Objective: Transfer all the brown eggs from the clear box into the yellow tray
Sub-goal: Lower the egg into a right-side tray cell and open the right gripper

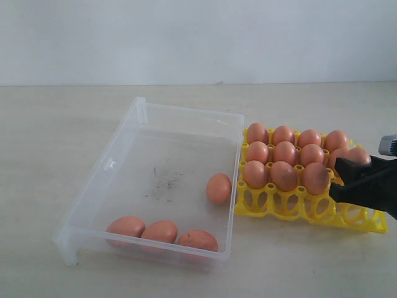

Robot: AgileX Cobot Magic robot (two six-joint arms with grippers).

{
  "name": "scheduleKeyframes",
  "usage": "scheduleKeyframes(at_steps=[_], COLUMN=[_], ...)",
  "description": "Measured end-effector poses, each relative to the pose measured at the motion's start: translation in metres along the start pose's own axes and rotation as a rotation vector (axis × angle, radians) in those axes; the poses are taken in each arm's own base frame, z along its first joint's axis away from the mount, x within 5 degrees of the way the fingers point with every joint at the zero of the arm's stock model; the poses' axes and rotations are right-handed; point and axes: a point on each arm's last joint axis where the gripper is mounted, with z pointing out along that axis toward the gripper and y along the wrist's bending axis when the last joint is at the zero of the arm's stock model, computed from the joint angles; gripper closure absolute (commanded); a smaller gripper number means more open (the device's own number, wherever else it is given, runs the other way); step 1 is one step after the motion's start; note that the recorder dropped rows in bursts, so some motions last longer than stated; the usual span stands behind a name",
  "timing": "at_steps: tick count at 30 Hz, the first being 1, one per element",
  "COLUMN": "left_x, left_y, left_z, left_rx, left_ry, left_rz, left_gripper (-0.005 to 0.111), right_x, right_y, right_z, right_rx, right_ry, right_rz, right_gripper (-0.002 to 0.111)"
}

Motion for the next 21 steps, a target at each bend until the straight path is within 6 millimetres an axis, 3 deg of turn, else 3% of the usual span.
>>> scheduleKeyframes(at_steps=[21], left_x=[0.0], left_y=[0.0], left_z=[0.0], left_rx=[0.0], left_ry=[0.0], left_rz=[0.0], left_gripper=[0.103], right_x=[0.0043], right_y=[0.0008], right_z=[0.0093], right_rx=[-0.028], right_ry=[0.013], right_rz=[-0.008], right_gripper=[0.109])
